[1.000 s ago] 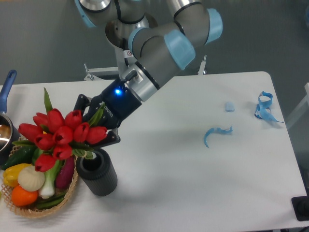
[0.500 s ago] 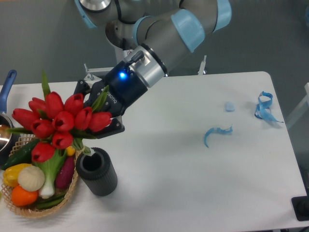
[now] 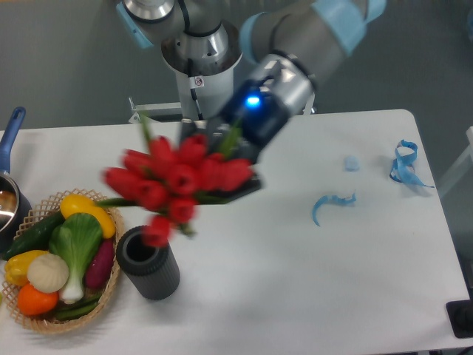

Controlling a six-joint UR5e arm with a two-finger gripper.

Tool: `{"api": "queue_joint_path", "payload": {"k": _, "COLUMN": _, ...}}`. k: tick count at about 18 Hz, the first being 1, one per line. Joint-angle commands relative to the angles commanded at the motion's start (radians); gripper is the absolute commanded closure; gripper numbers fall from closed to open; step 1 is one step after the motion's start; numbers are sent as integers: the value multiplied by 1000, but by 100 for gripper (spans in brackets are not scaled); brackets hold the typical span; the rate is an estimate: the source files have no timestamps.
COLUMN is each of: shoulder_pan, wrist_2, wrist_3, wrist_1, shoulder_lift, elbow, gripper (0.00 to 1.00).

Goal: Pick up the flowers from the vase
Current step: 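Carry the tulips away from the vase and hold them above the table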

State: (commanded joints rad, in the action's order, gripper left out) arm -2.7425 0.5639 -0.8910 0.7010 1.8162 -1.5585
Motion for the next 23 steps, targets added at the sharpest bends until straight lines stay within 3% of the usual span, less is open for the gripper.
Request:
{"api": "queue_joint_path", "payload": {"k": 5, "shoulder_pan": -127, "wrist_2": 198, "wrist_3": -115, "wrist_1": 2, "shoulder_lift": 55, "elbow": -29, "gripper": 93}}
{"api": "queue_joint_path", "payload": {"k": 8, "shoulder_pan": -146, "wrist_2": 255, "wrist_3": -118, "wrist_1": 2, "shoulder_lift": 71, "elbow": -31, "gripper": 93}}
{"api": "queue_joint_path", "payload": {"k": 11, "shoulder_pan": -146, "wrist_2": 433, "wrist_3": -153, "wrist_1": 2, "shoulder_lift": 81, "elbow": -31, "gripper": 93}}
{"api": "queue_joint_path", "payload": {"k": 17, "shoulder_pan": -94, "wrist_2": 663, "wrist_3": -152, "wrist_1": 8, "shoulder_lift": 116, "elbow": -20, "gripper": 93}}
{"api": "queue_joint_path", "payload": {"k": 21, "shoulder_pan": -82, "wrist_2": 714, "wrist_3": -149, "wrist_1": 12, "shoulder_lift": 149, "elbow": 29, "gripper": 94}}
{"api": "queue_joint_path", "payload": {"k": 23, "shoulder_pan": -82, "wrist_2": 764, "wrist_3": -144, "wrist_1": 76, "shoulder_lift": 152, "elbow": 50, "gripper": 96}}
